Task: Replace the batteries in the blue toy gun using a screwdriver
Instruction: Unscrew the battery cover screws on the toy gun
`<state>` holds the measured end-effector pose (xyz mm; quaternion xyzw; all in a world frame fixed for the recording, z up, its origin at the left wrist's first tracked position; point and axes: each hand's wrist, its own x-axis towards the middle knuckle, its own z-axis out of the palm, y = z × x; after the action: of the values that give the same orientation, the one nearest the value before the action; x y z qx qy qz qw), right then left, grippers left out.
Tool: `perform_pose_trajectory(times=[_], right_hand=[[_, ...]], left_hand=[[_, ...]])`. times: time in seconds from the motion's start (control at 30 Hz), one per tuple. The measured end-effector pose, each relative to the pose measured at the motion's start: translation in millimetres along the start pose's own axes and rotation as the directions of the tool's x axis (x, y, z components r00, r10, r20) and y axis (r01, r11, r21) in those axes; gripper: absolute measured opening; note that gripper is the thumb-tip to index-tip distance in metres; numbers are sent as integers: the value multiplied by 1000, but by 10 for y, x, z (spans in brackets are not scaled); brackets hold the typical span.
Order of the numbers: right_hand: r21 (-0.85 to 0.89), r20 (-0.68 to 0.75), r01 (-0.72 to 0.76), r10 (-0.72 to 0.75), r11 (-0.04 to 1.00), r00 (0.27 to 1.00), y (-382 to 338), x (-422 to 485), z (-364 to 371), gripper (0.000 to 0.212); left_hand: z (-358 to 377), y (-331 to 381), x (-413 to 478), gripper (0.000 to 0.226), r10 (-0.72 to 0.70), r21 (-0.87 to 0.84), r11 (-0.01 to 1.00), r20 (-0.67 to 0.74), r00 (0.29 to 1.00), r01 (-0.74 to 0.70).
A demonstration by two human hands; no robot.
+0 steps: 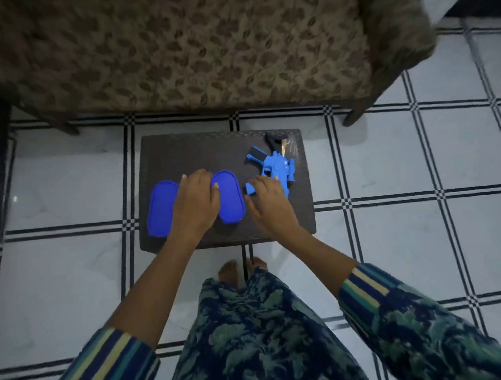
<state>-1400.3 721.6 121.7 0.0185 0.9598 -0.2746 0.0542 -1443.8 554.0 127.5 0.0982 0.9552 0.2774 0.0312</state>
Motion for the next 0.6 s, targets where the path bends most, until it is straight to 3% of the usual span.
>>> perform_pose_trajectory(times=[0.1,0.3,0.6], right_hand=[[-12,18,49,-48,999,999,-174,-139,-320,33],[-20,-77,36,-37,999,996,-305,-447,-804,33],[-37,-135,-1,-4,999,991,104,-839,-1258,36]], left_hand=[[-259,223,-53,25,33,-38,999,-17,999,-34],[-469,611,-276,24,87,-101,991,-11,996,-88],[-453,1196,-431,27,118,-95,989,3,993,-117]])
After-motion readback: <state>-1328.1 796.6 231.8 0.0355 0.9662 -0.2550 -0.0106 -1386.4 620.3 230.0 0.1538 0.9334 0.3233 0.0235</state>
